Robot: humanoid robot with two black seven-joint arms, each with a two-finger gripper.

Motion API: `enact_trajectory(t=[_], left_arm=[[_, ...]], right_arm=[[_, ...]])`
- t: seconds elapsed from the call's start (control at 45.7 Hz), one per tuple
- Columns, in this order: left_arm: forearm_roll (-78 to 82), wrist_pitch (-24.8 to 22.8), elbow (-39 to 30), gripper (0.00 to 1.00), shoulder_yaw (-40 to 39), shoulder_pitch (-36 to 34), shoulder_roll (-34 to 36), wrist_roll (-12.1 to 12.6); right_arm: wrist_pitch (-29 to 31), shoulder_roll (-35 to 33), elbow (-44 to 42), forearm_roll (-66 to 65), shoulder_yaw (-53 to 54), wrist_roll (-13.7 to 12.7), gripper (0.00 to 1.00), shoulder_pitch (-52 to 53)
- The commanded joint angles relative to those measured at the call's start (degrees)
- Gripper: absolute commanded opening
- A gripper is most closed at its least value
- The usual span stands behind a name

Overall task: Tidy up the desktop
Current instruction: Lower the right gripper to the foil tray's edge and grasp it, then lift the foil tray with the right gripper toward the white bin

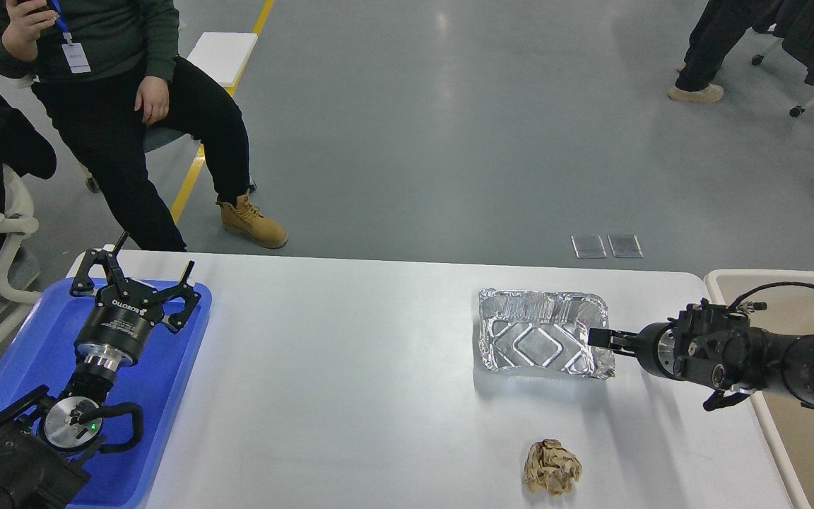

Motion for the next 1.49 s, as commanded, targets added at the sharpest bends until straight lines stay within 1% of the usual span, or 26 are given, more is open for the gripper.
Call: enact_trajectory(t=[0.0, 0.088, 0.219, 0.372, 0.394, 0.569, 0.701, 0.876, 0.985, 1.073, 1.358, 1.467], left_arm=[[0.0, 0.0, -0.1, 0.99, 0.0, 0.0, 0.0, 0.0], [0.0, 0.0, 0.0, 0.99, 0.0, 0.0, -0.1, 0.0], [0.0, 0.0, 0.0, 0.99, 0.0, 0.0, 0.0, 0.0], [0.0, 0.0, -0.1, 0.99, 0.0, 0.0, -0.1, 0.0], [0.0, 0.0, -0.1, 0.99, 0.0, 0.0, -0.1, -0.1], [0.0, 0.0, 0.0, 0.99, -0.1, 0.0, -0.1, 0.0], [0.0, 0.0, 0.0, 0.99, 0.0, 0.0, 0.0, -0.1], [0.0, 0.0, 0.0, 0.99, 0.0, 0.0, -0.1, 0.0], [0.0, 0.0, 0.0, 0.99, 0.0, 0.0, -0.1, 0.0], [0.0, 0.0, 0.0, 0.99, 0.0, 0.0, -0.1, 0.0], [0.0, 0.0, 0.0, 0.99, 0.0, 0.0, -0.1, 0.0], [0.0, 0.0, 0.0, 0.99, 0.0, 0.0, -0.1, 0.0]], right_arm=[[-1.2, 0.8, -0.9, -3.1, 0.9, 0.6, 0.89, -2.0], [-2.2, 0.9, -0.8, -5.4, 0.9, 1.2, 0.79, -2.4], [-2.4, 1.4, -0.9, -6.3, 0.8, 2.2, 0.52, -3.0], [-2.4, 1.9, -1.0, -9.3, 0.3, 2.3, 0.04, -3.4], [-2.4, 1.9, -1.1, -9.7, 0.3, 2.3, 0.0, -3.6], [-2.2, 2.0, -1.2, -10.2, 0.3, 3.1, 0.0, -3.5], [-2.1, 1.6, -0.9, -10.2, 0.2, 5.0, 0.0, -2.8], [-1.7, 0.0, 1.7, -10.1, -0.2, 5.4, 0.0, 1.0], [-1.5, -2.4, 6.1, -10.1, -0.4, 5.6, 0.0, 5.3], [-1.5, -4.9, 11.2, -10.5, -0.9, 5.6, 0.0, 9.9], [-1.4, -11.4, 29.7, -11.9, -9.6, 5.6, 0.0, 27.2], [-0.1, -13.0, 36.6, -13.6, -11.6, 5.6, 0.0, 34.0]])
